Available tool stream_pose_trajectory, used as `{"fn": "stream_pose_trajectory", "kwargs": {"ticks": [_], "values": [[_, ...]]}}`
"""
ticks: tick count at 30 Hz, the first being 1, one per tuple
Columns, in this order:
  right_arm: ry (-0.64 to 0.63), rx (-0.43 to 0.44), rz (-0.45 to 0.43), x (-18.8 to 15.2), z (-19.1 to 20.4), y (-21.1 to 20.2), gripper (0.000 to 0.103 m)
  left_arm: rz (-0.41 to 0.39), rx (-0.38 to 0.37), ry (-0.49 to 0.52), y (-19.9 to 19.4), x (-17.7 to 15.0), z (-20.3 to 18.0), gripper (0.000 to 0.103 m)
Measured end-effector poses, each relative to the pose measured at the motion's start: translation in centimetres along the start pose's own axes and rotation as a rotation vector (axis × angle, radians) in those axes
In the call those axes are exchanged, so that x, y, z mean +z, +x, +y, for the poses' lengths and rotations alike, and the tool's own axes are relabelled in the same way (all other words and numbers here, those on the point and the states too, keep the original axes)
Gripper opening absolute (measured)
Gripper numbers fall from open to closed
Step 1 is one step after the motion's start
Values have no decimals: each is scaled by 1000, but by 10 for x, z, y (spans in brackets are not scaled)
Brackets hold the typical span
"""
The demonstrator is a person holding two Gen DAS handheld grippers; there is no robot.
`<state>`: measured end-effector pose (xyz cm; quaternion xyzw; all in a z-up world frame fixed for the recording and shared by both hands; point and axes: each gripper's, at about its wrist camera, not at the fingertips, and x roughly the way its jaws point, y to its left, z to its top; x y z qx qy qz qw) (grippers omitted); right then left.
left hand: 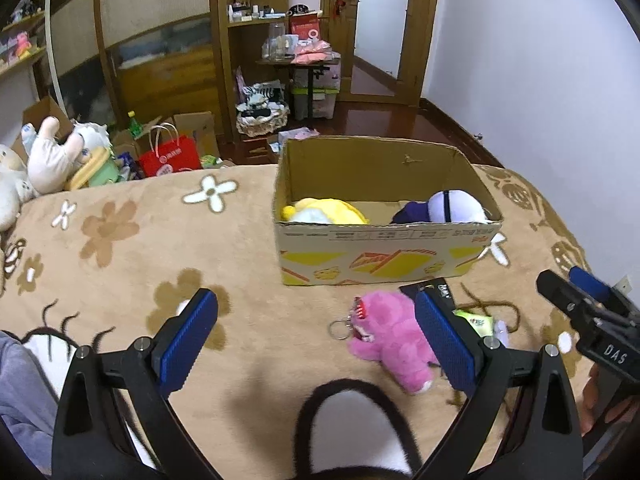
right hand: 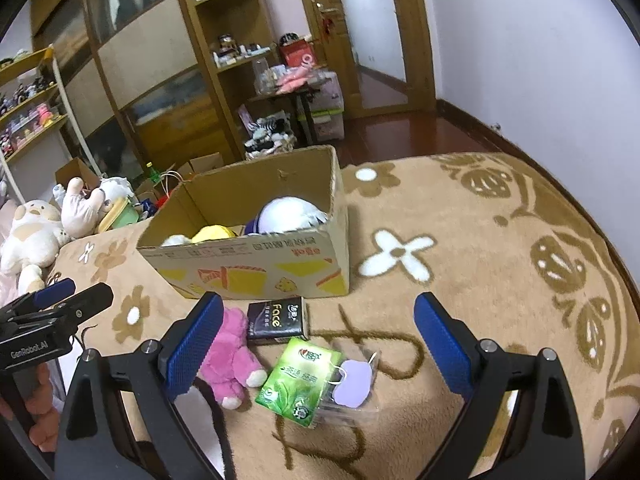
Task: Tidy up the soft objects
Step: 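Withdraw both tools from the box toward the pink plush and packets, then grasp the pink plush bear with the left tool while the right tool grasps the clear bag with lavender sponge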
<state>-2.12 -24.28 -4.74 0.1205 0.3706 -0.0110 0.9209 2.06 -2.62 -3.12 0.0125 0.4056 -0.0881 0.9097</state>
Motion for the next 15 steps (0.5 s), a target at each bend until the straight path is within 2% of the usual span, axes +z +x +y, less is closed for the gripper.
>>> {"fn": "stream_pose_trajectory", "kwargs": {"ticks": [7, 11, 15], "values": [[79, -9, 66, -4, -14, 19, 100, 47, -28, -3, 26, 1, -13, 98], [123, -7, 107, -7, -23, 32, 100, 93, -85, 16, 48, 3, -20, 98], [164, -10, 152, -12, -32, 44, 95, 135, -91, 36, 65, 0, -27, 98]]}}
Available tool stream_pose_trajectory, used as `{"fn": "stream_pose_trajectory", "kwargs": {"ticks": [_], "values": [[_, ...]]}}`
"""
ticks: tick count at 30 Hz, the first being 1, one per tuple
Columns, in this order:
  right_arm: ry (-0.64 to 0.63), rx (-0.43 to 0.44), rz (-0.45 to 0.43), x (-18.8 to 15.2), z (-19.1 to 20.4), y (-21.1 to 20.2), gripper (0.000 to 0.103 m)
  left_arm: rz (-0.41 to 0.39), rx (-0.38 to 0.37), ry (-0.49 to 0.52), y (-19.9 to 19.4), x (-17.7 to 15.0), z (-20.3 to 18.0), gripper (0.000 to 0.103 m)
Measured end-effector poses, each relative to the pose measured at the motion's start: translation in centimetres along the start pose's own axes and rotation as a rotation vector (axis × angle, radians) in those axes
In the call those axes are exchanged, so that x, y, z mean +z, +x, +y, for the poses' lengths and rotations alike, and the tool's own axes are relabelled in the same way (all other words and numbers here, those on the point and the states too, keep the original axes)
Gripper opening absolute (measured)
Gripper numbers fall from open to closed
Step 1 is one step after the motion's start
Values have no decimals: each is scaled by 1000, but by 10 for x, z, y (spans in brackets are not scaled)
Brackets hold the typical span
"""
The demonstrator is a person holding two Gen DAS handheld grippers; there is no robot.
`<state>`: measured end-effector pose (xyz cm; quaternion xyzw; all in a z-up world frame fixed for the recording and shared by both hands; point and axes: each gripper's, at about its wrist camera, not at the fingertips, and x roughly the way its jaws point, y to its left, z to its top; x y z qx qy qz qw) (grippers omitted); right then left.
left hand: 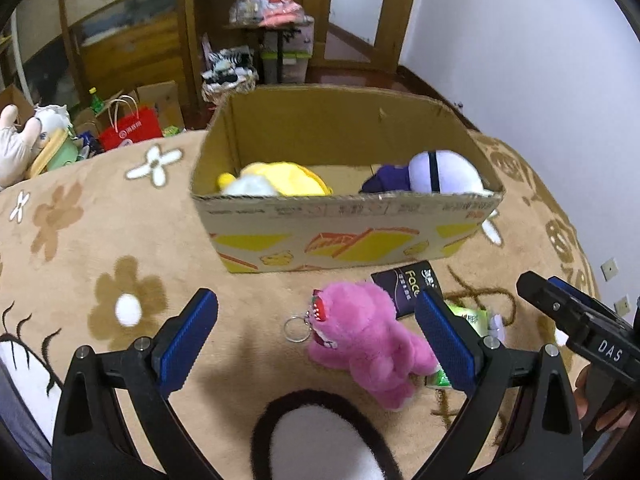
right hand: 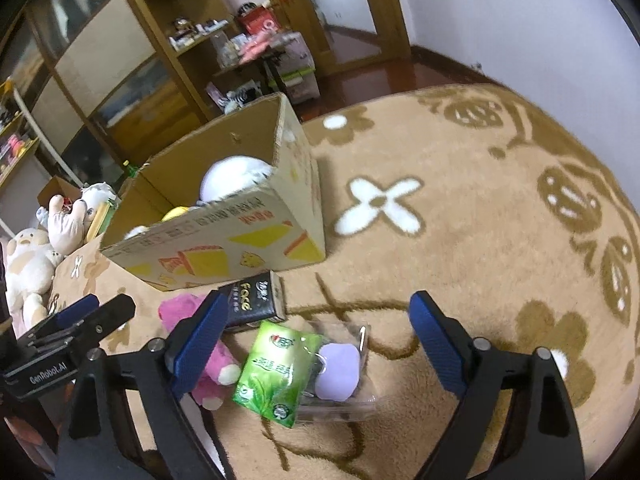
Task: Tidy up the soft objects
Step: 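Grasp the pink plush bear with the left tool while the right tool grasps the clear bag with lavender sponge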
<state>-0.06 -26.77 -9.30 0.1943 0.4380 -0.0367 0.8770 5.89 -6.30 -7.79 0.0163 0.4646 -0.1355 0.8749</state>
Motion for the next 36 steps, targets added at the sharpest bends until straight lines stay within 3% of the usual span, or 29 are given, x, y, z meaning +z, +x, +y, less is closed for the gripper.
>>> {"fn": "stream_pose_trajectory", "kwargs": {"ticks": [13, 26, 28, 30, 36], "values": [[166, 41, 165, -13, -30, 36, 87, 105, -17, 77, 35, -11, -23, 98], [176, 56, 251, -21, -29, 56, 51, 200, 0, 111, 68, -33, -40, 98], [175, 57, 250, -21, -28, 56, 50, 204, -5, 111, 70, -35, -42, 96], [180, 61, 249, -22, -29, 56, 50, 213, -30, 104, 72, -36, -44, 86], [182, 64, 249, -23, -29, 56, 50, 226, -65, 69, 75, -40, -41, 80]]}}
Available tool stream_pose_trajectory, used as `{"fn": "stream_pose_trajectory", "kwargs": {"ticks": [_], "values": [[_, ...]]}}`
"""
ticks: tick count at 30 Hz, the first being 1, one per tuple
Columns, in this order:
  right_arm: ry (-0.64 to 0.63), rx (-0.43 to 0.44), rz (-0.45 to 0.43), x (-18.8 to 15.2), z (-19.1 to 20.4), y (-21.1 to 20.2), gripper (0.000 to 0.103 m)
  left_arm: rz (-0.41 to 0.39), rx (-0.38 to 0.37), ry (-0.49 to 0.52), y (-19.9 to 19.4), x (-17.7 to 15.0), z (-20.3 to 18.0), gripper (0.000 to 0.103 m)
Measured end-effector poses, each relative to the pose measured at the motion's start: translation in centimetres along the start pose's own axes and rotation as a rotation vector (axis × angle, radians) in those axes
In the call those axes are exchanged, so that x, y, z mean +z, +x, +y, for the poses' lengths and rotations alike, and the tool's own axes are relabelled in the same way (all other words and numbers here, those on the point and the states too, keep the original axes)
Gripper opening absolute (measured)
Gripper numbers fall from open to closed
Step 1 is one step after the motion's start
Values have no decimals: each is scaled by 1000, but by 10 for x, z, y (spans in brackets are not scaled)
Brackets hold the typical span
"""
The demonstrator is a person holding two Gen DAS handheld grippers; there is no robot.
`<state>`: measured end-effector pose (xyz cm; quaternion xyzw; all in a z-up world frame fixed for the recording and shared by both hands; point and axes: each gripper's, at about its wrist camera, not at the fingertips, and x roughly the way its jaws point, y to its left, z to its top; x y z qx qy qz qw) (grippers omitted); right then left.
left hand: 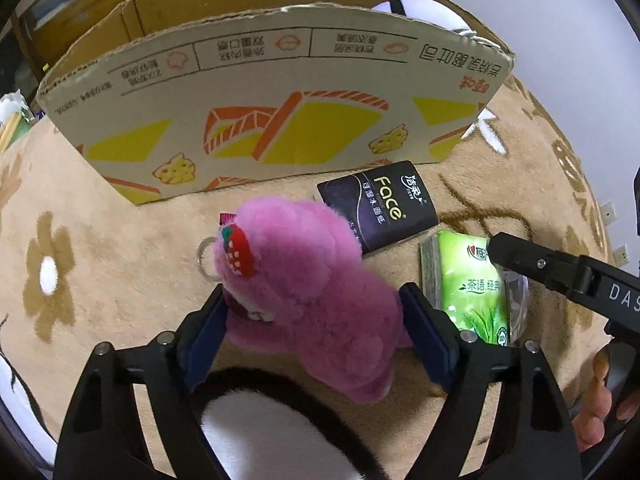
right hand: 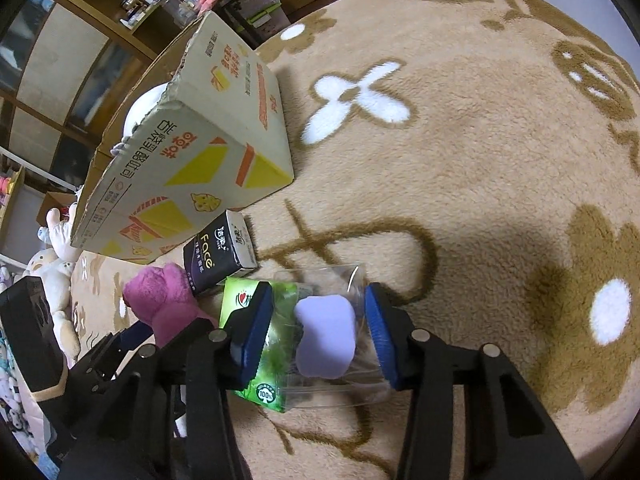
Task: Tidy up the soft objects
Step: 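Grasp the pink plush bear with the left tool while the right tool grasps the clear bag with lavender sponge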
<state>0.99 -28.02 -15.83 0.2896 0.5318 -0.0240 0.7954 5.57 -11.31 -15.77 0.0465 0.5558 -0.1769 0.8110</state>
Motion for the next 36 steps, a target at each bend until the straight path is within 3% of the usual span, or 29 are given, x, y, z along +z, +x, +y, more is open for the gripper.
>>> {"fn": "stream_pose_trajectory", "kwargs": {"ticks": [19, 28, 36], "values": [[-56, -51, -63, 1, 9, -7, 48, -27, -12, -27, -24, -8, 18, 75], [-69, -69, -70, 0, 10, -9, 48, 44, -73, -104, -17, -12, 38, 74], [-83, -73, -72, 0, 12, -10, 48, 54, -63, -102, -10, -13, 33, 74]]}}
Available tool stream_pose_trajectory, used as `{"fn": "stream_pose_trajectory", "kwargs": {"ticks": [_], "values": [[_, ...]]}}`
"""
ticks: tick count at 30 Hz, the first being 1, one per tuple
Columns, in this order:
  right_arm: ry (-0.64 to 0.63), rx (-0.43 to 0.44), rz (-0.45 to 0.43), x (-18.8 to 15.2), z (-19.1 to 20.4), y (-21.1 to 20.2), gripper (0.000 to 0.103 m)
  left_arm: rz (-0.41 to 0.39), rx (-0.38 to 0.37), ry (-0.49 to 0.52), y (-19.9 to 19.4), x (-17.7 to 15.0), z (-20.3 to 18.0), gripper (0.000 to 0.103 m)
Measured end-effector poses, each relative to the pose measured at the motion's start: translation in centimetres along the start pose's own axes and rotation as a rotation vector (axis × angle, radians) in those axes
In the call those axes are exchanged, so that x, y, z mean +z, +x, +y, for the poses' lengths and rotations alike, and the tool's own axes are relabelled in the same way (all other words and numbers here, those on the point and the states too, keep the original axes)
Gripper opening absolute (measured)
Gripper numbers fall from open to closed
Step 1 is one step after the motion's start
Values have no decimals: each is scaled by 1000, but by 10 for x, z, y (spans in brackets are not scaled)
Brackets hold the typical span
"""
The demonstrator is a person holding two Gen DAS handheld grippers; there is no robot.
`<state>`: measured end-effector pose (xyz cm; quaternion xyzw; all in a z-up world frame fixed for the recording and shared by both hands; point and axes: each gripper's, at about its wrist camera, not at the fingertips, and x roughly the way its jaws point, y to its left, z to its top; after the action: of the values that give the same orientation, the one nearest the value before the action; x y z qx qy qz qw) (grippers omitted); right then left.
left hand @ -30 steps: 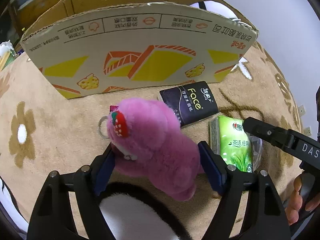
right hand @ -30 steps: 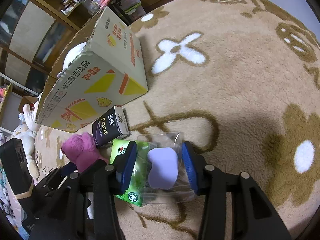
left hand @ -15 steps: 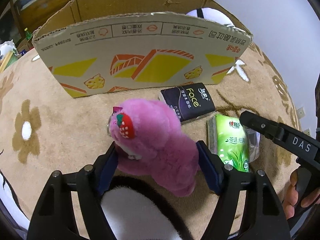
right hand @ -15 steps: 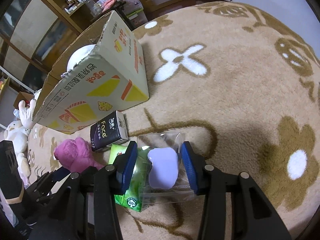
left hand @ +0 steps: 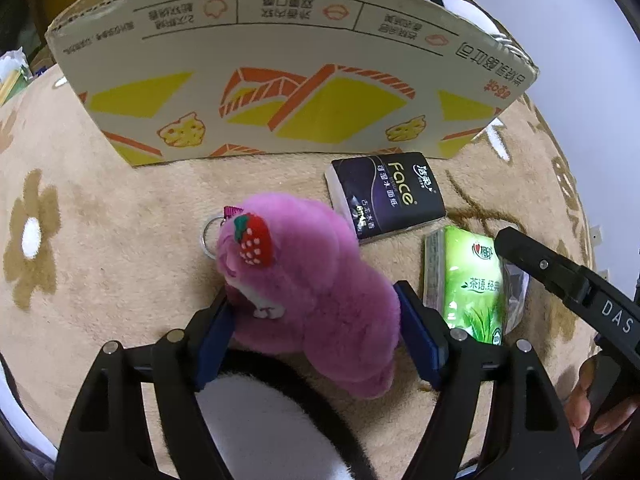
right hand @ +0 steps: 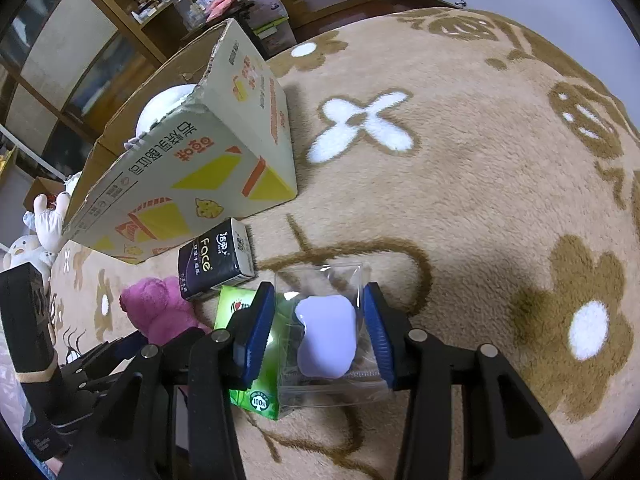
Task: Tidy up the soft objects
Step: 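Grasp the pink plush bear with the left tool while the right tool grasps the clear bag with lavender sponge, then carry the pink bear with the left tool while the right tool carries the clear bag over the box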
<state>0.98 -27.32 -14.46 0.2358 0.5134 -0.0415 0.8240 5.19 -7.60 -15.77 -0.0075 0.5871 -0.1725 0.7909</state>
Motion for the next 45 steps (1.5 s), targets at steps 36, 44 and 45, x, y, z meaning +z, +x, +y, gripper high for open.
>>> {"fn": "stream_pose_trajectory", "kwargs": {"ticks": [36, 44, 45], "values": [[-251, 32, -426, 6, 62, -93, 47, -463, 216, 123, -132, -12, -24, 64], [-317, 51, -509, 22, 84, -106, 47, -601, 252, 138, -167, 6, -16, 64], [-322, 54, -516, 25, 87, -106, 47, -612, 253, 141, -170, 8, -16, 65]]}}
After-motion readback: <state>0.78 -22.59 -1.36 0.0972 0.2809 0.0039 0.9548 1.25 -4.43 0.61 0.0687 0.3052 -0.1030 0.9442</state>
